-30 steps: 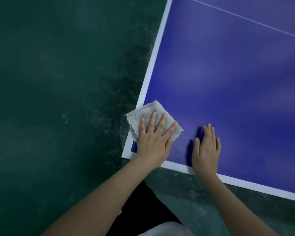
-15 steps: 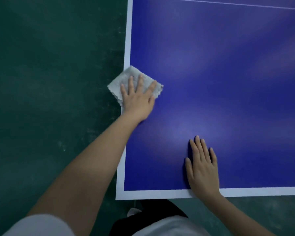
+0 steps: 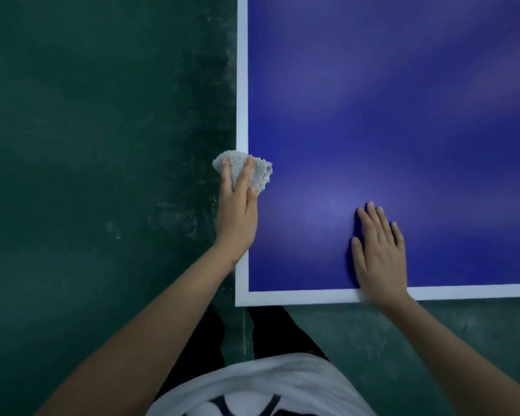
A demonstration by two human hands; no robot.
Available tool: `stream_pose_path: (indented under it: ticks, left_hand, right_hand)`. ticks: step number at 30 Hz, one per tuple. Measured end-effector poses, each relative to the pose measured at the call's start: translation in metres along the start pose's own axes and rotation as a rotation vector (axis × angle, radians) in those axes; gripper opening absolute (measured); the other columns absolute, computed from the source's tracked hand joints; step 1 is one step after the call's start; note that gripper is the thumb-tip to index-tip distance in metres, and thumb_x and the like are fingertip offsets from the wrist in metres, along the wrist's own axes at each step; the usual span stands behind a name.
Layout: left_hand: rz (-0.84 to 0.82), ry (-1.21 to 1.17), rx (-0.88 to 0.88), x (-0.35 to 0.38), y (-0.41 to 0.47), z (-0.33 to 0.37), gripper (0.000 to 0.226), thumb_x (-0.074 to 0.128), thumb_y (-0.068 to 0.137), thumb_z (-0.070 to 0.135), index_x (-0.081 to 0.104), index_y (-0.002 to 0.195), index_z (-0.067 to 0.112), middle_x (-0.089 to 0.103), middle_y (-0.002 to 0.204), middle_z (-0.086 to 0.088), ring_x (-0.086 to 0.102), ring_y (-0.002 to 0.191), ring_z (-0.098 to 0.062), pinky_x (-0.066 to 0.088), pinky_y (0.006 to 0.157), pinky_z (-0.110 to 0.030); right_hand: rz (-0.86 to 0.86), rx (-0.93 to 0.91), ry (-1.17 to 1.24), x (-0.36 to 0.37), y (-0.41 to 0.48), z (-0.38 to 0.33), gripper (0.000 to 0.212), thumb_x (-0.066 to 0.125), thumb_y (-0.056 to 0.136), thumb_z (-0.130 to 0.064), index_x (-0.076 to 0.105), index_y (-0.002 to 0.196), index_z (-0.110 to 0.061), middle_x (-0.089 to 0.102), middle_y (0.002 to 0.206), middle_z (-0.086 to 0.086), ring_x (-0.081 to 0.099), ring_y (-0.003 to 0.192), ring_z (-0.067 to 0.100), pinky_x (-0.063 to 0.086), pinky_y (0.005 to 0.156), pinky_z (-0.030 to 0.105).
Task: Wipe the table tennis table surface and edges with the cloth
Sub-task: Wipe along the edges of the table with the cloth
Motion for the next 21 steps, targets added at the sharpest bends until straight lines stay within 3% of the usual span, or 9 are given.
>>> stream_pose_path:
  ticks: [3, 5, 7, 8, 10, 12, 16, 19, 21]
  left_hand:
    - [-0.07, -0.054, 0.003, 0.001, -0.048, -0.006, 0.054, 0.033, 0.101, 0.017, 0.018, 0.144, 0.046, -0.018, 0.151, 0.023, 0.008, 0.144, -0.013, 0.045, 0.1, -0.046]
    - [-0.091, -0.087, 0.005, 0.001, -0.082, -0.011, 0.06, 0.033, 0.101, 0.018, 0.003, 0.141, 0.05, -0.023, 0.148, 0.026, 0.005, 0.145, -0.012, 0.046, 0.1, -0.043]
    - [-0.106, -0.141, 0.011, 0.0, -0.115, -0.018, 0.064, 0.034, 0.101, 0.018, -0.008, 0.136, 0.05, -0.02, 0.15, 0.024, -0.004, 0.144, -0.002, 0.024, 0.115, -0.026]
    - [-0.121, -0.191, -0.009, -0.001, -0.129, -0.024, 0.065, 0.036, 0.101, 0.019, -0.01, 0.135, 0.05, -0.016, 0.151, 0.023, -0.006, 0.141, 0.005, 0.013, 0.113, -0.012]
    - [-0.171, -0.293, -0.119, -0.001, -0.154, -0.042, 0.065, 0.038, 0.1, 0.022, -0.01, 0.136, 0.049, -0.007, 0.152, 0.022, -0.001, 0.137, 0.013, 0.009, 0.1, 0.005]
    - [-0.23, -0.353, -0.211, 0.002, -0.17, -0.06, 0.064, 0.038, 0.1, 0.026, -0.009, 0.136, 0.047, 0.0, 0.155, 0.018, 0.004, 0.138, 0.01, 0.01, 0.103, 0.002]
    - [-0.302, -0.441, -0.222, 0.008, -0.171, -0.068, 0.06, 0.038, 0.1, 0.029, -0.006, 0.138, 0.045, 0.0, 0.156, 0.02, 0.004, 0.142, 0.004, 0.011, 0.118, -0.025]
    - [-0.306, -0.494, -0.245, 0.011, -0.153, -0.069, 0.059, 0.035, 0.1, 0.035, -0.005, 0.143, 0.041, -0.006, 0.151, 0.026, 0.0, 0.141, 0.005, 0.01, 0.12, -0.032]
    - [-0.297, -0.526, -0.263, 0.015, -0.139, -0.07, 0.06, 0.034, 0.101, 0.033, -0.004, 0.148, 0.032, -0.006, 0.154, 0.02, -0.001, 0.142, 0.003, 0.01, 0.12, -0.034]
  right_hand:
    - [0.002, 0.029, 0.035, -0.003, -0.002, -0.003, 0.055, 0.023, 0.095, -0.03, 0.033, 0.145, -0.008, 0.027, 0.153, 0.008, 0.017, 0.143, 0.016, 0.009, 0.116, 0.036]
    - [0.039, 0.109, 0.126, -0.008, -0.002, -0.008, 0.053, 0.026, 0.094, -0.027, 0.035, 0.142, -0.007, 0.029, 0.153, 0.008, 0.018, 0.144, 0.019, 0.008, 0.116, 0.037]
    - [0.098, 0.168, 0.222, -0.014, 0.002, -0.026, 0.049, 0.029, 0.095, -0.023, 0.036, 0.14, -0.006, 0.031, 0.152, 0.009, 0.018, 0.144, 0.021, 0.007, 0.117, 0.038]
    - [0.129, 0.169, 0.254, -0.017, 0.006, -0.04, 0.046, 0.031, 0.096, -0.019, 0.037, 0.14, -0.006, 0.031, 0.152, 0.009, 0.018, 0.144, 0.021, 0.006, 0.117, 0.037]
    - [0.177, 0.137, 0.31, -0.021, 0.02, -0.072, 0.044, 0.034, 0.097, -0.014, 0.037, 0.14, -0.006, 0.03, 0.152, 0.008, 0.018, 0.144, 0.021, 0.004, 0.117, 0.034]
    - [0.206, 0.097, 0.363, -0.024, 0.042, -0.104, 0.044, 0.035, 0.097, -0.012, 0.035, 0.141, -0.007, 0.029, 0.153, 0.007, 0.018, 0.144, 0.02, 0.005, 0.117, 0.033]
    - [0.186, 0.044, 0.329, -0.018, 0.108, -0.148, 0.049, 0.036, 0.099, -0.014, 0.026, 0.146, -0.008, 0.022, 0.156, 0.005, 0.013, 0.145, 0.017, 0.003, 0.117, 0.031]
    - [0.086, 0.063, 0.225, -0.005, 0.163, -0.162, 0.051, 0.031, 0.101, -0.019, 0.016, 0.149, -0.009, 0.014, 0.158, 0.003, 0.006, 0.146, 0.015, 0.0, 0.117, 0.031]
    - [0.035, 0.091, 0.163, 0.004, 0.182, -0.163, 0.052, 0.027, 0.102, -0.021, 0.013, 0.15, -0.01, 0.01, 0.159, 0.002, 0.004, 0.146, 0.015, -0.001, 0.118, 0.033]
Point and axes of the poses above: each hand's wrist, its own y-axis towards the middle knuckle, its own x-axis out of the palm, z = x × y, the point moved 9 cm from there along y, towards the middle knuckle
